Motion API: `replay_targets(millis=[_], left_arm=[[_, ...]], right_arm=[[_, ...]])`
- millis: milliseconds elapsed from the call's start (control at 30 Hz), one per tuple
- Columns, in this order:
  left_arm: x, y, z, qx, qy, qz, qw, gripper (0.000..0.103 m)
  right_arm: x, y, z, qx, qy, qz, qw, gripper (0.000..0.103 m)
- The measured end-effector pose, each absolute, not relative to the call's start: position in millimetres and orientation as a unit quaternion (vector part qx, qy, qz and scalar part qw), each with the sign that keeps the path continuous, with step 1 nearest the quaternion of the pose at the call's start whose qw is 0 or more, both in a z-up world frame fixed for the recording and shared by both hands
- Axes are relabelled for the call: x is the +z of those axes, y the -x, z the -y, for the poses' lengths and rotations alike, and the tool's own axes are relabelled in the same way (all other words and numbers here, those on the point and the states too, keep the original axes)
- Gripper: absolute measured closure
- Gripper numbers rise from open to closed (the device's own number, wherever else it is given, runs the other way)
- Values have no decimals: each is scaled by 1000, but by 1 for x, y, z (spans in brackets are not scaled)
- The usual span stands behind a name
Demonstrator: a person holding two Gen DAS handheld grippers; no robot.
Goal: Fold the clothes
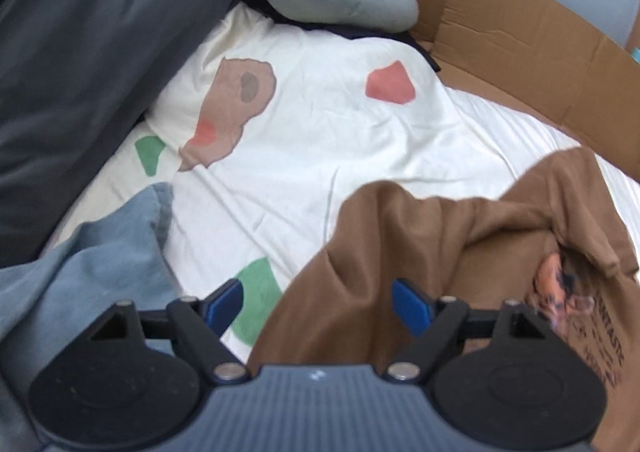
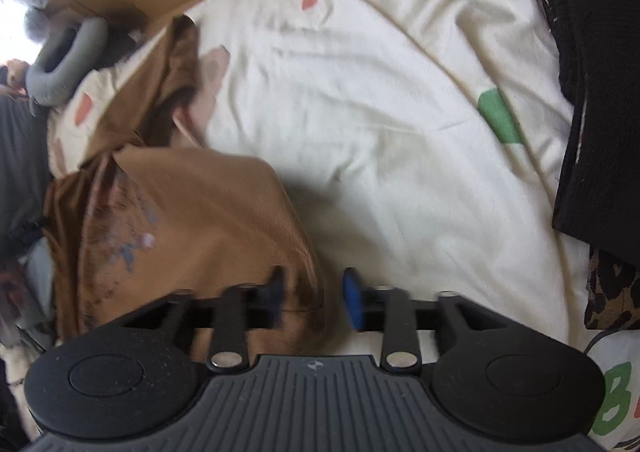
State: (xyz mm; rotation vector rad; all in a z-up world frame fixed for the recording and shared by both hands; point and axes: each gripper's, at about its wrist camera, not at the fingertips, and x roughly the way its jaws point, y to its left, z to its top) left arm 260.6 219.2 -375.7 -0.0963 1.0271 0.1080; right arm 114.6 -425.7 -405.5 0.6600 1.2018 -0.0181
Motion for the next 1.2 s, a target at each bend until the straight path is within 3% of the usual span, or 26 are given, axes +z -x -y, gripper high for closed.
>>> replay_targets(millis=[333,367,400,433,467,500,700,1200], left_arm=[[-408,-278,-221,45,68,-506,859,20],[-410,-278,-220,49,65,-506,858,28],[-411,-278,-220,53,62,-509,857,46],[-412,-277,-219,51,60,-513,855,55],[-412,-276,-219,49,56,-516,853,73],[-411,-274,-218,49,51,-518,852,87],[-395,-255,-231,76,53,-526,846,92],[-347,-159,-263,109,65,-566,815,92]], right_arm=[[-427,-117,415,-1,-330,-549,768,57],[-428,-116,415,2,-331,-547,769,58],[-428,-117,414,4,-329,-546,771,72],[-428,-117,413,6,-326,-545,772,83],[-428,-118,413,12,-324,-547,772,97],[-427,-117,413,16,-326,-546,771,97],[-411,-118,420,16,-296,-544,785,98],[-377,-131,454,-25,-246,-512,823,99]])
